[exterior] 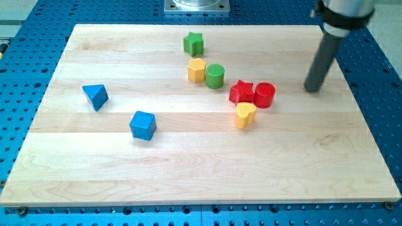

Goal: Move the yellow heart to the right of the blue cube

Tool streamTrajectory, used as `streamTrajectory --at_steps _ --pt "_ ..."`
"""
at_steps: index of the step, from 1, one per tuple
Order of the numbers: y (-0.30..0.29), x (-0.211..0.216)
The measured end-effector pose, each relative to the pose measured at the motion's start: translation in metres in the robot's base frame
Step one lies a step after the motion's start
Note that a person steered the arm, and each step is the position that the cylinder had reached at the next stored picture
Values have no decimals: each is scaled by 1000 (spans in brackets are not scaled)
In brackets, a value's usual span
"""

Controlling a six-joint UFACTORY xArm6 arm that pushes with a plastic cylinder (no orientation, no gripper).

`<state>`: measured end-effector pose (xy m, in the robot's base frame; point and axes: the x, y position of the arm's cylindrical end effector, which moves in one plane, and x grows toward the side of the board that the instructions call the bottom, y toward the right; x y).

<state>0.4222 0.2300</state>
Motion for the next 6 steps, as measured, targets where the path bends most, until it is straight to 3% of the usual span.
streamTrajectory --at_steps 1,4,6 --pt "-8 47" --pt "-166 47" --pt "-252 109"
